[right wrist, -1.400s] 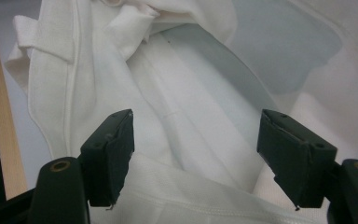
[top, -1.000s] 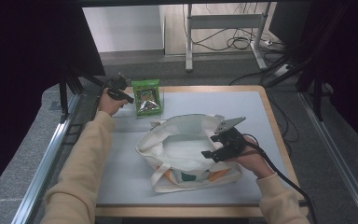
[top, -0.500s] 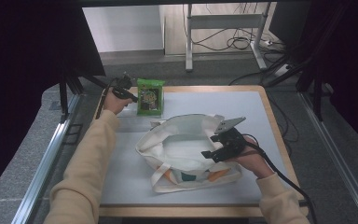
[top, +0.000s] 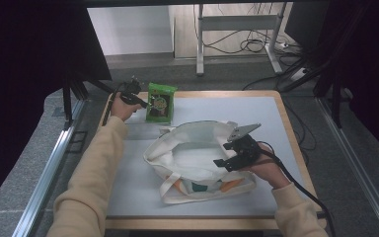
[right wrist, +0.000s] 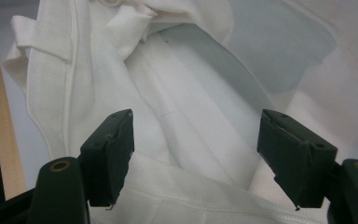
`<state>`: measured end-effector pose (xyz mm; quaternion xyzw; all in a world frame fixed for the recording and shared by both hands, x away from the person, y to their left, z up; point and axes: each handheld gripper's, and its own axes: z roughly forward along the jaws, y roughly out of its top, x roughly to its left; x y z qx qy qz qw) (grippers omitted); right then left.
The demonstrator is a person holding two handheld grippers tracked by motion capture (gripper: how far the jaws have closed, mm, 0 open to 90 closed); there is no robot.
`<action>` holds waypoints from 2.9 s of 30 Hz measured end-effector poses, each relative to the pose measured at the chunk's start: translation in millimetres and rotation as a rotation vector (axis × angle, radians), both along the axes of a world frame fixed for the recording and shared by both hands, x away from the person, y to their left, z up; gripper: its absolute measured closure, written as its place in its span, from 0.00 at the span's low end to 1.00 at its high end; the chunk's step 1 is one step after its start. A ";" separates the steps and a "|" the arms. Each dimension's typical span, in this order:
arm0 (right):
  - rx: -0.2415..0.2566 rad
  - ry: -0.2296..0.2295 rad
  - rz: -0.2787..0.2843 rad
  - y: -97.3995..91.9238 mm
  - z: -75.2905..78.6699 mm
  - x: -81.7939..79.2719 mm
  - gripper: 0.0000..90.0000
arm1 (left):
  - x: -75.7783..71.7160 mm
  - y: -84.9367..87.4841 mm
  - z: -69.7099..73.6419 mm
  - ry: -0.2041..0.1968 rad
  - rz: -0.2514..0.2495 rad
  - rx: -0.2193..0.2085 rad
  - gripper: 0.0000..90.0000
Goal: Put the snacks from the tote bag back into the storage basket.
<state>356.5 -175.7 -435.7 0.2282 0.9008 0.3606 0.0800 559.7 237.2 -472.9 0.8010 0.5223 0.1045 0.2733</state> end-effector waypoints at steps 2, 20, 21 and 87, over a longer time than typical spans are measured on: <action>0.000 -0.001 0.002 0.2 -0.1 -0.2 0.31 | -2.2 1.2 2.0 -0.005 -0.001 -0.001 1.00; 0.026 -0.014 0.003 -3.1 6.0 -2.3 0.31 | -39.4 10.4 29.7 -0.064 -0.061 -0.029 1.00; 0.025 -0.013 0.003 -2.8 5.8 -2.6 0.31 | -41.1 10.6 30.5 -0.066 -0.065 -0.032 1.00; 0.066 -0.065 -0.060 -24.2 21.8 -4.2 0.30 | -200.8 -1.3 29.8 -0.124 -0.285 -0.162 0.50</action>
